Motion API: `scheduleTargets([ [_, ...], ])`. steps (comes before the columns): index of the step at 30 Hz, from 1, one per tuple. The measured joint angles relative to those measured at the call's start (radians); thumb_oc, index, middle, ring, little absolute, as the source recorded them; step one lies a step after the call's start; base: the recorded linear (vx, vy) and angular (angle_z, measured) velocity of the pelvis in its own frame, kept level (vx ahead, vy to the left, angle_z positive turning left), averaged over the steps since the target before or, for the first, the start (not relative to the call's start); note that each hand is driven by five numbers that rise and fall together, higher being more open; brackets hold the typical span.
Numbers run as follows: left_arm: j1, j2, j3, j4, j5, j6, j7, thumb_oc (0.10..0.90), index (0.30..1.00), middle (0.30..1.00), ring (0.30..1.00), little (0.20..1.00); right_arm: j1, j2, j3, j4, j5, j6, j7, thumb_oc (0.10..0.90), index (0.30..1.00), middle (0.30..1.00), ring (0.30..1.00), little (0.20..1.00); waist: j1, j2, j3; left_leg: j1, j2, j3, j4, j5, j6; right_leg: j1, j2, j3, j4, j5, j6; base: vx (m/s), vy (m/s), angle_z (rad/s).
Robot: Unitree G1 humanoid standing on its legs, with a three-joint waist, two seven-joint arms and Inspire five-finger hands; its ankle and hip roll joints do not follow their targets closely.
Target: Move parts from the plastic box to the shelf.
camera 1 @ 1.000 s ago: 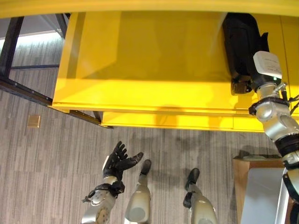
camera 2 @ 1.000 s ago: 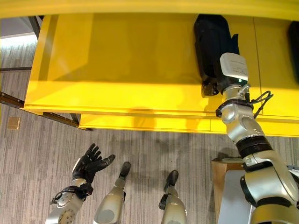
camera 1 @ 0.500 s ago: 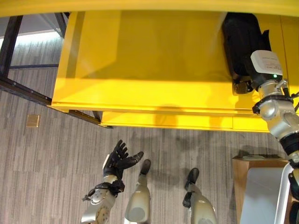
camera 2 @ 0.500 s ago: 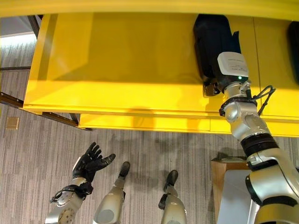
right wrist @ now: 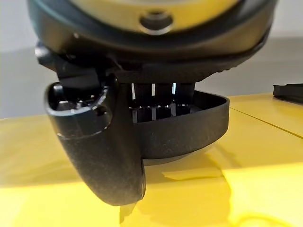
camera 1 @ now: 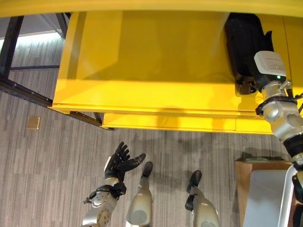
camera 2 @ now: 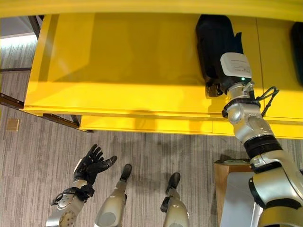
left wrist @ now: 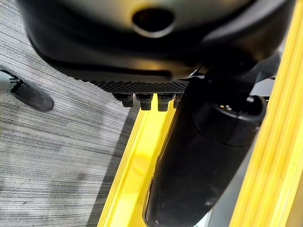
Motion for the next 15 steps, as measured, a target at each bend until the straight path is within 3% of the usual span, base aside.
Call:
scheduleTargets([
  [8,0.001,0.005,0.005,0.000,0.000,-0.001,0.000,0.900,1.000,1.000,1.000,1.000,0.005,-0.018,-0.001,-0.048,0.020,-0.005,0.040,0.900,1.000,1.000,1.000,1.000,-0.003,-0.016,0.009,0.002,0.001,0.003,0.000,0.000,0.000,0.000,0.001,0.003,0.000,0.000,0.000,0.00,0.000,0.00],
  [15,0.006,0.007,0.030,-0.009,0.000,-0.008,-0.001,0.900,1.000,1.000,1.000,1.000,0.193,-0.133,-0.071,-0.305,0.019,-0.034,0.087,0.900,1.000,1.000,1.000,1.000,-0.016,-0.035,0.020,0.006,0.001,0.009,0.000,0.000,0.001,0.002,0.000,0.005,0.000,0.001,0.000,0.00,0.000,0.00],
])
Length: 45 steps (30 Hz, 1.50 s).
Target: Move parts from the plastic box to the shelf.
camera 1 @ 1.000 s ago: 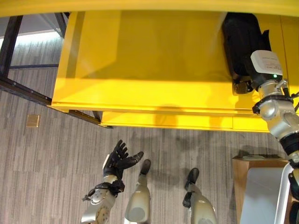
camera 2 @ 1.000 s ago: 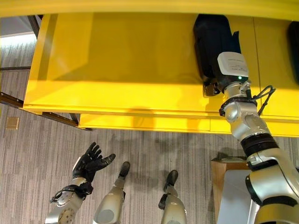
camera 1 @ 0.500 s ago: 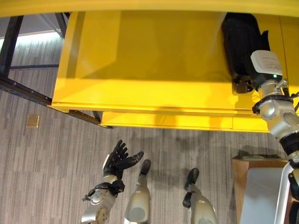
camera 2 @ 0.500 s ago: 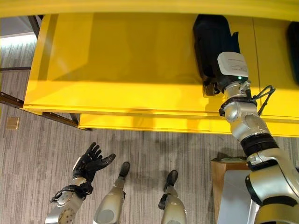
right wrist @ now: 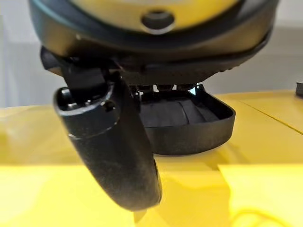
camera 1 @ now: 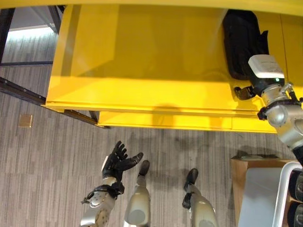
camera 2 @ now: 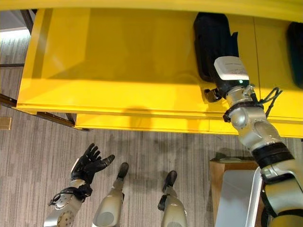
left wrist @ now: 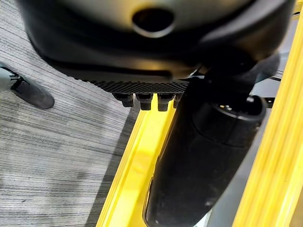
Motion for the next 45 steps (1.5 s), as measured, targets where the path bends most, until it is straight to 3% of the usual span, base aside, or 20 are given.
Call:
scheduleTargets([
  [5,-0.001,0.000,-0.001,-0.014,0.000,0.000,-0.002,0.900,1.000,1.000,1.000,1.000,0.033,-0.011,-0.023,-0.018,0.001,-0.009,0.009,0.900,1.000,1.000,1.000,1.000,-0.020,-0.002,0.001,0.003,0.002,0.005,0.000,0.000,0.000,-0.001,0.003,0.006,-0.004,0.005,-0.001,0.00,0.001,-0.05],
  [7,0.014,0.001,0.003,-0.025,0.000,-0.001,-0.003,0.900,1.000,1.000,1.000,1.000,0.125,-0.057,-0.085,-0.120,0.000,-0.023,0.024,0.900,1.000,1.000,1.000,1.000,-0.016,-0.002,0.001,0.002,0.001,0.005,0.000,-0.002,0.002,-0.001,0.002,0.008,-0.006,0.005,0.000,0.00,0.000,0.00],
  [14,0.033,-0.003,0.030,-0.029,0.001,0.000,-0.003,0.900,1.000,1.000,1.000,1.000,0.152,-0.070,-0.125,-0.213,-0.002,-0.032,0.034,0.900,1.000,1.000,1.000,1.000,-0.035,-0.002,0.001,0.003,0.000,0.007,0.000,-0.002,0.004,-0.001,0.002,0.009,-0.007,0.005,0.000,0.00,0.002,0.00],
  [15,0.031,-0.008,0.033,-0.031,0.002,0.002,-0.002,0.900,1.000,1.000,1.000,1.000,0.212,-0.048,-0.212,-0.273,-0.015,-0.029,0.033,0.900,1.000,1.000,1.000,1.000,-0.033,0.000,0.002,0.003,0.000,0.008,0.000,-0.003,0.004,-0.001,0.002,0.010,-0.008,0.004,0.000,0.00,0.000,0.00],
  [16,0.040,-0.023,0.054,-0.037,0.002,0.003,0.004,0.900,1.000,1.000,1.000,1.000,0.367,0.133,-0.478,-0.459,-0.023,-0.032,-0.029,0.900,1.000,1.000,1.000,1.000,-0.034,0.000,0.002,0.004,0.000,0.008,-0.001,-0.004,0.006,0.002,0.002,0.008,-0.012,0.004,0.001,0.00,0.009,-0.05],
  [18,0.034,-0.019,0.062,-0.035,0.002,0.014,0.018,0.900,1.000,1.000,1.000,1.000,0.358,0.164,-0.518,-0.525,-0.023,-0.041,-0.121,0.900,1.000,1.000,1.000,1.000,-0.046,0.000,0.002,0.016,-0.005,0.026,-0.002,-0.006,0.008,0.005,-0.003,0.025,-0.011,0.006,0.004,0.02,0.025,-0.15],
  [19,0.027,-0.027,0.060,-0.039,0.002,0.014,0.023,0.900,1.000,1.000,1.000,1.000,0.392,0.222,-0.552,-0.541,-0.023,-0.042,-0.136,0.900,1.000,1.000,1.000,1.000,-0.049,0.000,0.002,0.030,-0.004,0.030,-0.002,-0.009,0.009,0.014,-0.003,0.028,-0.009,0.004,0.006,0.02,0.034,-0.09],
  [20,0.029,-0.053,0.061,-0.060,0.002,0.015,0.025,0.900,1.000,1.000,1.000,1.000,0.492,0.418,-0.657,-0.627,-0.022,-0.042,-0.181,0.900,1.000,1.000,1.000,1.000,-0.041,-0.001,0.001,0.039,-0.003,0.029,-0.002,-0.012,0.009,0.025,-0.002,0.025,-0.008,0.000,0.006,0.01,0.036,-0.03],
  [21,0.033,-0.068,0.060,-0.064,0.002,0.017,0.028,0.900,1.000,1.000,1.000,1.000,0.560,0.498,-0.673,-0.653,-0.020,-0.039,-0.203,0.900,1.000,1.000,1.000,1.000,-0.044,-0.001,0.001,0.039,-0.007,0.031,-0.002,-0.012,0.009,0.025,-0.006,0.028,-0.008,0.001,0.007,0.02,0.051,0.00],
  [23,0.044,-0.073,0.054,-0.060,0.003,0.021,0.043,0.900,1.000,1.000,1.000,1.000,0.694,0.499,-0.669,-0.639,-0.020,-0.014,-0.202,0.900,1.000,1.000,1.000,1.000,-0.078,0.000,0.000,0.046,-0.016,0.034,-0.001,-0.012,0.012,0.028,-0.015,0.033,-0.008,0.006,0.012,0.04,0.117,-0.07],
  [24,0.060,-0.087,0.053,-0.058,0.006,0.022,0.046,0.900,1.000,1.000,1.000,1.000,0.795,0.630,-0.673,-0.659,-0.019,-0.033,-0.206,0.900,1.000,1.000,1.000,1.000,-0.093,-0.001,-0.005,0.067,-0.019,0.042,0.002,-0.019,0.017,0.045,-0.018,0.034,-0.008,0.006,0.012,0.06,0.220,-0.21],
  [25,0.072,-0.100,0.059,-0.057,0.010,0.022,0.044,0.900,1.000,1.000,1.000,1.000,0.861,0.663,-0.668,-0.668,-0.001,-0.028,-0.198,0.900,1.000,1.000,1.000,1.000,-0.108,0.000,-0.020,0.074,-0.032,0.060,0.003,-0.023,0.022,0.045,-0.033,0.048,-0.009,0.009,0.018,0.06,0.255,-0.20],
  [28,0.085,-0.094,0.072,-0.042,0.021,0.025,0.046,0.900,1.000,1.000,1.000,1.000,0.901,0.701,-0.661,-0.675,0.064,-0.038,-0.197,0.900,1.000,1.000,1.000,1.000,-0.143,-0.010,-0.055,0.106,-0.058,0.115,0.013,-0.038,0.043,0.045,-0.052,0.105,-0.009,0.022,0.032,0.03,0.253,-0.48],
  [31,0.108,-0.092,0.068,-0.014,0.053,0.037,0.037,0.900,1.000,1.000,1.000,1.000,0.917,0.654,-0.604,-0.612,0.150,-0.046,-0.166,0.900,1.000,1.000,1.000,1.000,-0.176,-0.022,-0.141,0.145,-0.092,0.178,0.012,-0.060,0.067,0.047,-0.081,0.170,-0.018,0.033,0.050,0.00,0.187,-0.61],
  [33,0.106,-0.090,0.068,-0.009,0.088,0.039,0.036,0.900,1.000,1.000,1.000,1.000,0.933,0.653,-0.603,-0.589,0.197,-0.044,-0.148,0.900,1.000,1.000,1.000,1.000,-0.196,-0.059,-0.180,0.171,-0.127,0.224,0.025,-0.075,0.095,0.050,-0.112,0.225,-0.022,0.045,0.068,-0.04,0.332,-0.46],
  [40,0.134,-0.054,0.065,0.029,0.130,0.040,0.018,0.900,1.000,1.000,1.000,1.000,0.978,0.682,-0.596,-0.588,0.218,-0.045,-0.110,0.900,1.000,1.000,1.000,1.000,-0.228,-0.096,-0.202,0.202,-0.183,0.333,0.065,-0.111,0.130,0.018,-0.145,0.317,-0.004,0.106,0.095,-0.05,0.148,-0.45],
  [41,0.142,-0.053,0.071,0.040,0.130,0.040,0.021,0.900,1.000,1.000,1.000,1.000,0.977,0.684,-0.594,-0.587,0.218,-0.044,-0.107,0.900,1.000,1.000,1.000,1.000,-0.227,-0.097,-0.200,0.197,-0.190,0.366,0.093,-0.134,0.140,-0.011,-0.134,0.314,0.001,0.163,0.103,-0.13,0.109,-1.85],
  [42,0.163,-0.051,0.074,0.047,0.130,0.040,0.024,0.900,1.000,1.000,1.000,1.000,0.953,0.683,-0.589,-0.574,0.217,-0.047,-0.107,0.900,1.000,1.000,1.000,1.000,-0.219,-0.097,-0.196,0.160,-0.211,0.383,0.172,-0.179,0.190,-0.071,-0.108,0.295,0.000,0.262,0.056,-0.10,0.062,-2.04],
  [44,0.160,-0.086,0.085,0.097,0.139,0.042,0.017,0.900,1.000,1.000,1.000,1.000,0.962,0.670,-0.604,-0.538,0.217,-0.040,-0.113,0.900,1.000,1.000,1.000,1.000,-0.228,-0.071,-0.193,0.170,-0.174,0.451,0.206,-0.191,0.202,-0.040,-0.135,0.079,-0.001,0.200,0.077,-0.04,-0.013,-1.34],
  [45,0.159,-0.127,0.107,0.093,0.138,0.041,0.019,0.900,1.000,1.000,1.000,1.000,0.961,0.653,-0.612,-0.516,0.217,-0.025,-0.115,0.900,1.000,1.000,1.000,1.000,-0.224,-0.037,-0.192,0.167,-0.145,0.471,0.197,-0.189,0.203,-0.038,-0.146,-0.059,0.059,0.120,0.032,0.00,-0.074,-0.67],
])
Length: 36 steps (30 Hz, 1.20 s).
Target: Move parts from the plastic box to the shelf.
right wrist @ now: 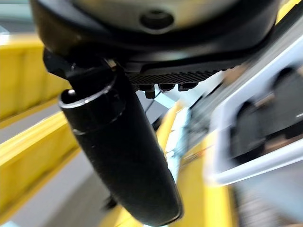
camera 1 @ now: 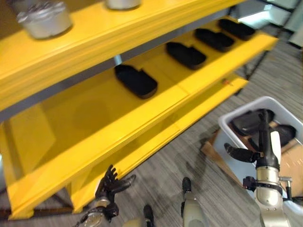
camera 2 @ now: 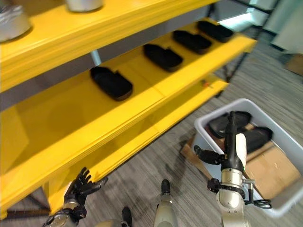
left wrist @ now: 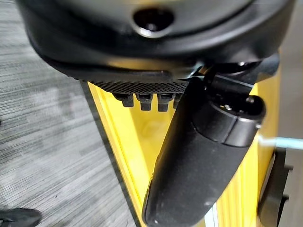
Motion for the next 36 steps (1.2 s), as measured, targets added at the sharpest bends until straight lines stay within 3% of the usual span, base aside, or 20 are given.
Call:
scheduleTargets([
  [1,-0.001,-0.019,-0.004,-0.001,0.000,0.001,0.004,0.900,1.000,1.000,1.000,1.000,0.008,-0.007,-0.016,0.001,0.000,0.008,0.000,0.900,1.000,1.000,1.000,1.000,-0.004,0.049,0.003,-0.013,0.037,0.004,-0.006,0.009,-0.003,0.014,0.000,-0.021,0.045,-0.037,0.010,0.03,-0.117,-0.64],
  [3,0.002,-0.023,-0.010,-0.019,0.000,0.002,-0.001,0.900,1.000,1.000,1.000,1.000,0.023,-0.006,-0.027,-0.001,-0.001,0.010,-0.001,0.900,1.000,1.000,1.000,1.000,-0.006,0.089,0.003,-0.010,0.064,-0.001,-0.049,0.032,-0.023,0.053,-0.027,-0.015,0.065,-0.060,0.037,0.08,-0.159,-0.46],
  [4,0.001,-0.003,-0.008,-0.037,0.000,0.002,0.006,0.900,1.000,1.000,1.000,1.000,0.025,0.003,-0.020,-0.002,-0.002,0.012,-0.001,0.900,1.000,1.000,1.000,1.000,0.010,0.081,0.004,0.003,0.063,0.009,-0.097,0.071,-0.042,0.124,-0.087,-0.027,0.018,-0.070,0.059,0.04,-0.261,-0.56],
  [5,-0.002,0.033,-0.004,-0.047,0.000,0.002,0.006,0.900,1.000,1.000,1.000,1.000,0.024,0.010,-0.014,-0.006,-0.005,0.013,-0.001,0.900,1.000,1.000,1.000,1.000,0.021,0.039,0.004,0.008,0.049,0.026,-0.126,0.101,-0.068,0.216,-0.129,-0.031,-0.034,-0.064,0.062,0.02,-0.259,-0.45],
  [6,-0.005,0.059,0.002,-0.058,0.000,0.002,0.006,0.900,1.000,1.000,1.000,1.000,0.021,0.025,-0.008,-0.003,-0.005,0.017,-0.005,0.900,1.000,1.000,1.000,1.000,0.028,0.004,0.004,0.014,0.042,0.034,-0.142,0.125,-0.094,0.249,-0.135,-0.061,-0.053,-0.088,0.111,0.01,-0.236,-0.22],
  [9,-0.005,0.009,-0.004,-0.072,0.000,0.008,0.019,0.900,1.000,1.000,1.000,1.000,-0.010,0.005,-0.008,0.004,-0.005,0.032,-0.006,0.900,1.000,1.000,1.000,1.000,0.022,0.057,0.018,0.027,0.107,0.041,-0.202,0.179,-0.128,0.227,-0.062,-0.084,-0.050,-0.092,0.079,0.11,-0.248,-0.14],
  [11,0.016,-0.031,-0.017,-0.080,-0.001,0.018,0.020,0.900,1.000,1.000,1.000,1.000,0.000,-0.016,-0.015,0.013,-0.004,0.035,-0.005,0.900,1.000,1.000,1.000,1.000,0.008,0.083,0.014,0.042,0.147,0.045,-0.209,0.184,-0.145,0.221,-0.032,-0.079,-0.023,-0.132,0.073,0.10,-0.259,-0.14],
  [18,0.001,-0.046,-0.050,-0.084,-0.002,0.023,0.019,0.900,1.000,1.000,1.000,1.000,0.020,-0.016,-0.061,0.015,-0.004,0.035,-0.039,0.900,1.000,1.000,1.000,1.000,-0.020,0.098,0.011,0.020,0.197,0.041,-0.221,0.207,-0.157,0.161,0.006,-0.076,0.056,-0.179,0.034,0.07,-0.186,-0.03],
  [23,-0.020,-0.032,-0.046,-0.084,-0.012,0.022,0.028,0.900,1.000,1.000,1.000,1.000,0.015,-0.019,-0.062,-0.002,-0.005,0.033,-0.065,0.900,1.000,1.000,1.000,1.000,-0.037,0.121,0.016,-0.005,0.227,0.045,-0.215,0.222,-0.180,0.070,0.007,-0.057,0.208,-0.274,0.012,0.09,-0.280,-0.02],
  [25,-0.048,-0.009,-0.047,-0.077,-0.014,0.021,0.029,0.900,1.000,1.000,1.000,1.000,0.003,-0.024,-0.061,0.015,-0.005,0.025,-0.085,0.900,1.000,1.000,1.000,1.000,-0.033,0.139,0.035,-0.057,0.276,0.010,-0.138,0.234,-0.210,0.019,0.057,-0.061,0.307,-0.358,-0.026,0.02,-0.288,0.08],
  [26,-0.056,0.019,-0.037,-0.076,-0.016,0.017,0.030,0.900,1.000,1.000,1.000,1.000,-0.025,-0.021,-0.042,0.052,-0.005,0.024,-0.083,0.900,1.000,1.000,1.000,1.000,-0.017,0.101,0.043,-0.102,0.296,-0.015,-0.061,0.253,-0.242,-0.016,0.076,-0.056,0.355,-0.407,-0.094,0.05,-0.245,0.00],
  [27,-0.068,0.024,-0.036,-0.066,-0.018,0.020,0.042,0.900,1.000,1.000,1.000,1.000,-0.029,-0.019,-0.054,0.054,-0.005,0.025,-0.084,0.900,1.000,1.000,1.000,1.000,0.000,0.097,0.044,-0.134,0.307,-0.040,-0.013,0.280,-0.227,-0.019,0.097,-0.058,0.349,-0.417,-0.120,0.10,-0.285,-0.29],
  [28,-0.073,0.024,-0.039,-0.069,-0.019,0.019,0.048,0.900,1.000,1.000,1.000,1.000,-0.053,-0.022,-0.061,0.055,-0.004,0.024,-0.088,0.900,1.000,1.000,1.000,1.000,0.020,0.080,0.056,-0.215,0.314,-0.102,0.127,0.319,-0.219,-0.011,0.131,-0.031,0.305,-0.408,-0.144,0.11,-0.147,-0.40],
  [29,-0.075,0.019,-0.046,-0.071,-0.019,0.019,0.047,0.900,1.000,1.000,1.000,1.000,-0.070,-0.025,-0.064,0.049,-0.004,0.025,-0.090,0.900,1.000,1.000,1.000,1.000,0.033,0.055,0.070,-0.257,0.275,-0.147,0.204,0.244,-0.218,-0.007,0.132,-0.007,0.264,-0.372,-0.135,0.08,-0.072,-0.71],
  [31,-0.045,-0.003,-0.057,-0.075,-0.019,0.020,0.042,0.900,1.000,1.000,1.000,1.000,-0.090,-0.039,-0.061,0.023,-0.004,0.021,-0.097,0.900,1.000,1.000,1.000,1.000,0.052,0.055,0.076,-0.262,0.164,-0.173,0.195,0.155,-0.185,0.028,0.178,0.016,0.176,-0.320,-0.181,0.02,-0.010,-0.74],
  [32,-0.045,-0.011,-0.057,-0.075,-0.019,0.020,0.042,0.900,1.000,1.000,1.000,1.000,-0.089,-0.040,-0.059,0.023,-0.004,0.021,-0.097,0.900,1.000,1.000,1.000,1.000,0.047,0.059,0.075,-0.258,0.144,-0.171,0.191,0.149,-0.176,0.041,0.195,0.008,0.160,-0.317,-0.186,0.00,0.000,-0.33],
  [35,-0.061,-0.013,-0.058,-0.081,-0.019,0.020,0.041,0.900,1.000,1.000,1.000,1.000,-0.080,-0.040,-0.060,0.022,-0.004,0.021,-0.097,0.900,1.000,1.000,1.000,1.000,0.030,0.054,0.078,-0.249,0.145,-0.138,0.203,0.149,-0.175,0.060,0.215,-0.019,0.140,-0.314,-0.198,0.17,0.071,0.09],
  [36,-0.059,-0.007,-0.055,-0.094,-0.021,0.019,0.043,0.900,1.000,1.000,1.000,1.000,-0.101,-0.035,-0.054,0.030,-0.004,0.020,-0.097,0.900,1.000,1.000,1.000,1.000,0.017,0.034,0.090,-0.254,0.142,-0.182,0.243,0.165,-0.200,0.057,0.234,0.029,0.133,-0.314,-0.211,0.37,0.199,-0.45],
])
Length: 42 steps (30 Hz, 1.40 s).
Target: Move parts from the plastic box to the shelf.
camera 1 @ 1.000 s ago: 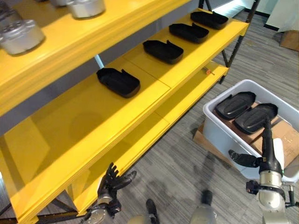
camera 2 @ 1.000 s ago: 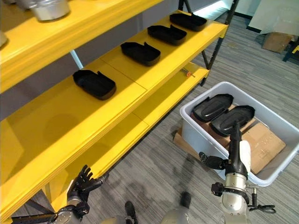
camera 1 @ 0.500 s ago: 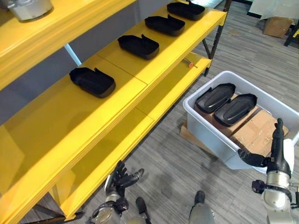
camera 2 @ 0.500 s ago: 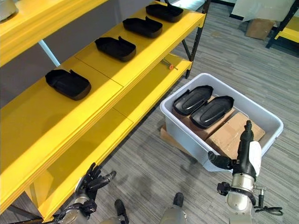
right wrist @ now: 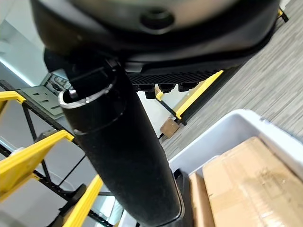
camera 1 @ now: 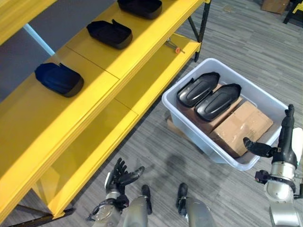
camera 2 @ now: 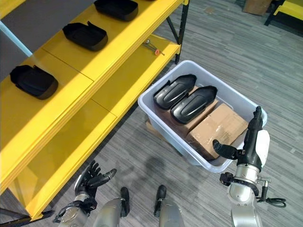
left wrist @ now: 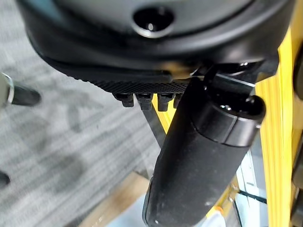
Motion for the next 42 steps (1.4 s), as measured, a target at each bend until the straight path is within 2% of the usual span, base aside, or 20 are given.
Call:
scheduleTargets([
  [1,0.019,0.024,0.014,-0.027,0.001,-0.021,0.000,0.900,1.000,1.000,1.000,1.000,-0.068,0.017,0.042,0.032,0.005,0.008,-0.008,0.900,1.000,1.000,1.000,1.000,0.043,-0.034,0.026,-0.024,0.006,-0.078,0.013,-0.038,0.017,0.001,0.015,0.076,-0.017,0.012,-0.004,0.28,0.226,-1.22],
  [2,0.008,0.029,0.014,-0.010,-0.002,-0.023,0.005,0.900,1.000,1.000,1.000,1.000,-0.102,0.006,0.078,0.043,0.003,0.007,-0.015,0.900,1.000,1.000,1.000,1.000,0.093,-0.061,0.044,0.013,0.013,-0.114,-0.149,-0.063,0.032,0.003,0.025,0.145,-0.042,0.040,0.000,0.50,0.528,-1.64],
  [4,0.008,0.014,0.012,0.024,-0.002,-0.014,0.023,0.900,1.000,1.000,1.000,1.000,-0.198,-0.004,0.149,0.078,0.003,-0.011,-0.018,0.900,1.000,1.000,1.000,1.000,0.120,-0.049,0.059,-0.005,0.051,-0.259,-0.344,-0.064,0.011,0.023,0.060,0.222,-0.110,0.097,0.028,0.39,0.570,-1.53],
  [5,0.017,0.003,0.018,0.028,-0.010,-0.013,0.031,0.900,1.000,1.000,1.000,1.000,-0.243,-0.006,0.189,0.096,0.004,-0.003,0.001,0.900,1.000,1.000,1.000,1.000,0.137,-0.052,0.070,0.009,0.051,-0.237,-0.342,-0.093,0.034,0.023,0.074,0.306,-0.118,0.115,0.043,0.12,0.332,-2.56],
  [6,0.019,-0.012,-0.002,0.041,-0.036,-0.005,0.027,0.900,1.000,1.000,1.000,1.000,-0.257,-0.006,0.202,0.068,0.001,-0.020,0.041,0.900,1.000,1.000,1.000,1.000,0.187,-0.025,0.080,0.036,0.043,-0.130,-0.350,-0.080,0.034,0.024,0.075,0.380,-0.137,0.124,0.073,0.06,0.251,-2.32],
  [7,0.024,-0.014,-0.018,0.038,-0.036,-0.005,0.022,0.900,1.000,1.000,1.000,1.000,-0.248,-0.032,0.202,0.039,0.000,-0.027,0.043,0.900,1.000,1.000,1.000,1.000,0.174,0.023,0.080,0.027,0.037,-0.115,-0.343,-0.065,0.034,0.034,0.080,0.347,-0.150,0.128,0.069,0.04,0.258,-1.73],
  [9,0.015,-0.035,-0.021,0.016,-0.037,-0.014,0.024,0.900,1.000,1.000,1.000,1.000,-0.201,-0.089,0.184,0.015,-0.001,-0.025,0.043,0.900,1.000,1.000,1.000,1.000,0.130,0.086,0.087,0.020,0.039,-0.124,-0.335,-0.020,0.048,0.039,0.089,0.310,-0.154,0.127,0.078,0.02,0.215,-0.42],
  [10,0.000,-0.028,-0.021,0.011,-0.036,-0.023,0.025,0.900,1.000,1.000,1.000,1.000,-0.185,-0.087,0.173,0.012,0.000,-0.021,0.043,0.900,1.000,1.000,1.000,1.000,0.130,0.084,0.086,-0.002,0.035,-0.098,-0.317,-0.018,0.048,0.021,0.074,0.302,-0.140,0.112,0.098,0.03,0.200,-0.60],
  [11,-0.028,0.002,-0.023,-0.016,-0.036,-0.026,0.026,0.900,1.000,1.000,1.000,1.000,-0.152,-0.085,0.155,0.006,-0.001,-0.014,0.043,0.900,1.000,1.000,1.000,1.000,0.117,0.051,0.088,-0.028,0.010,-0.034,-0.312,-0.015,0.046,-0.030,0.014,0.288,-0.122,0.086,0.117,0.03,0.261,-0.55],
  [13,-0.051,0.016,-0.022,-0.029,-0.036,-0.028,0.027,0.900,1.000,1.000,1.000,1.000,-0.127,-0.084,0.144,0.003,-0.001,-0.010,0.042,0.900,1.000,1.000,1.000,1.000,0.110,0.045,0.091,-0.043,-0.017,0.010,-0.327,0.006,0.055,-0.054,-0.035,0.278,-0.123,0.080,0.136,0.03,0.180,-0.35],
  [15,-0.075,0.033,-0.022,-0.033,-0.036,-0.037,0.035,0.900,1.000,1.000,1.000,1.000,-0.103,-0.080,0.158,0.003,-0.003,0.000,0.043,0.900,1.000,1.000,1.000,1.000,0.095,0.038,0.099,-0.044,-0.075,0.053,-0.351,0.018,0.072,-0.056,-0.107,0.281,-0.171,0.097,0.168,0.03,0.171,-0.23],
  [16,-0.076,0.038,-0.021,-0.033,-0.036,-0.044,0.041,0.900,1.000,1.000,1.000,1.000,-0.104,-0.079,0.167,0.003,-0.008,0.002,0.043,0.900,1.000,1.000,1.000,1.000,0.091,0.036,0.102,-0.045,-0.087,0.065,-0.359,0.018,0.073,-0.058,-0.123,0.281,-0.184,0.100,0.173,0.02,0.121,-0.22],
  [20,-0.076,0.047,0.008,-0.033,-0.037,-0.048,0.066,0.900,1.000,1.000,1.000,1.000,-0.115,-0.066,0.199,0.002,-0.029,0.007,0.044,0.900,1.000,1.000,1.000,1.000,0.096,0.005,0.123,-0.059,-0.109,0.126,-0.358,0.043,0.138,-0.069,-0.164,0.267,-0.230,0.123,0.207,0.00,0.064,-0.19],
  [22,-0.070,0.060,0.015,-0.034,-0.037,-0.048,0.067,0.900,1.000,1.000,1.000,1.000,-0.150,-0.063,0.226,0.006,-0.037,0.011,0.044,0.900,1.000,1.000,1.000,1.000,0.136,-0.020,0.139,-0.058,-0.084,0.191,-0.356,0.055,0.175,-0.075,-0.201,0.126,-0.240,0.123,0.197,-0.02,-0.046,-0.50],
  [24,-0.073,0.084,0.015,-0.040,-0.038,-0.047,0.066,0.900,1.000,1.000,1.000,1.000,-0.205,-0.064,0.254,0.004,-0.039,0.009,0.044,0.900,1.000,1.000,1.000,1.000,0.151,-0.055,0.157,-0.057,-0.084,0.204,-0.349,0.050,0.163,-0.034,-0.243,0.064,-0.260,0.188,0.199,0.01,-0.047,-0.30],
  [26,-0.084,0.094,0.016,-0.045,-0.038,-0.048,0.068,0.900,1.000,1.000,1.000,1.000,-0.249,-0.064,0.271,0.004,-0.040,0.007,0.048,0.900,1.000,1.000,1.000,1.000,0.171,-0.078,0.168,-0.060,-0.081,0.208,-0.340,0.048,0.151,-0.006,-0.237,0.055,-0.275,0.232,0.265,0.04,-0.074,-0.09],
  [28,-0.083,0.075,0.012,-0.052,-0.038,-0.049,0.067,0.900,1.000,1.000,1.000,1.000,-0.309,-0.070,0.284,0.011,-0.040,0.010,0.056,0.900,1.000,1.000,1.000,1.000,0.164,-0.061,0.177,-0.061,-0.055,0.192,-0.341,0.056,0.140,-0.008,-0.211,0.057,-0.261,0.219,0.265,0.04,-0.065,-0.02],
  [31,-0.087,0.063,-0.025,-0.054,-0.038,-0.049,0.065,0.900,1.000,1.000,1.000,1.000,-0.338,-0.097,0.286,0.009,-0.040,0.010,0.058,0.900,1.000,1.000,1.000,1.000,0.156,-0.061,0.177,-0.062,-0.031,0.172,-0.343,0.060,0.133,-0.001,-0.178,0.052,-0.276,0.210,0.250,0.01,-0.025,-0.03],
  [38,-0.092,0.038,-0.023,-0.053,-0.038,-0.049,0.065,0.900,1.000,1.000,1.000,1.000,-0.319,-0.102,0.281,0.011,-0.040,0.013,0.058,0.900,1.000,1.000,1.000,1.000,0.142,-0.059,0.177,-0.064,-0.024,0.165,-0.342,0.060,0.129,-0.002,-0.177,0.052,-0.275,0.208,0.247,0.01,-0.028,0.01],
  [42,-0.115,0.056,-0.031,-0.054,-0.038,-0.050,0.064,0.900,1.000,1.000,1.000,1.000,-0.432,-0.166,0.339,0.044,-0.041,0.021,0.066,0.900,1.000,1.000,1.000,1.000,0.148,-0.047,0.182,-0.115,-0.023,0.151,-0.341,0.070,0.113,-0.040,-0.174,0.050,-0.288,0.225,0.239,0.02,-0.038,0.04],
])
